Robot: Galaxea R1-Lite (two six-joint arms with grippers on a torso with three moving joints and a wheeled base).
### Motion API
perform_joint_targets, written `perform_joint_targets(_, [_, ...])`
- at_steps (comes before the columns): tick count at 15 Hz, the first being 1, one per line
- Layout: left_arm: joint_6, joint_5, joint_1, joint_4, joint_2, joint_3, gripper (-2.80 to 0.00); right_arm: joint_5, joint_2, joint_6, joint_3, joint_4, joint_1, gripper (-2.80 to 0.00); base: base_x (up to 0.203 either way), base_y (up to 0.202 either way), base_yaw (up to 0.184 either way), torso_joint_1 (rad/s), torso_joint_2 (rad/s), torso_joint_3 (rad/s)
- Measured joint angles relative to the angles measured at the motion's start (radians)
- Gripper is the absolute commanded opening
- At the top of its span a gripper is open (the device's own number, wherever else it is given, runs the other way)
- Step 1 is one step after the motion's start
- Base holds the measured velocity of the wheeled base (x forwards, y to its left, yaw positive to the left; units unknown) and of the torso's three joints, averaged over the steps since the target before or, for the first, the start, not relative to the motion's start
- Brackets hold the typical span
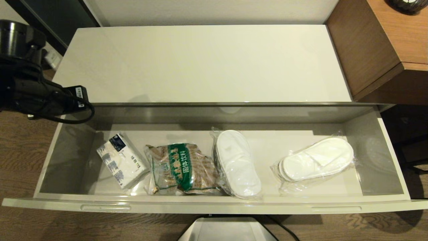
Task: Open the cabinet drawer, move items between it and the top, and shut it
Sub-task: Take out the tissue from the drawer
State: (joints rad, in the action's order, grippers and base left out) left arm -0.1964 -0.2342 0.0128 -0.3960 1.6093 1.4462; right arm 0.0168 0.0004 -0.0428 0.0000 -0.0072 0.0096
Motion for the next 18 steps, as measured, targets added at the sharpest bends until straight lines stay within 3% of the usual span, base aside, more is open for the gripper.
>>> perform_joint_targets(1, [-0.004, -0.03, -0.004, 0.0, 0.03, 0.001, 0.0, 0.0, 0.0, 0.0, 0.0, 0.0, 0.0, -2.8, 0.0, 0.0, 0.0, 0.0, 0.0, 0.0])
perform_joint_targets(5, [-0.04, -0.042, -0.017, 0.058, 0.15, 0.022, 0.0, 0.0, 0.0, 0.0, 0.0, 0.0, -0.001, -2.8, 0.0, 0.0, 0.0, 0.0, 0.0, 0.0])
perform_joint_targets(13, [-0.182, -0.024, -0.01, 0.084, 0.355, 0.077, 0.0, 0.0, 0.0, 0.0, 0.0, 0.0, -0.001, -2.8, 0.0, 0.0, 0.0, 0.0, 0.0, 0.0])
perform_joint_targets(18, [-0.247, 0.006, 0.001, 0.193, 0.433, 0.079, 0.0, 0.0, 0.0, 0.0, 0.0, 0.0, 0.0, -2.8, 0.0, 0.0, 0.0, 0.0, 0.0, 0.0])
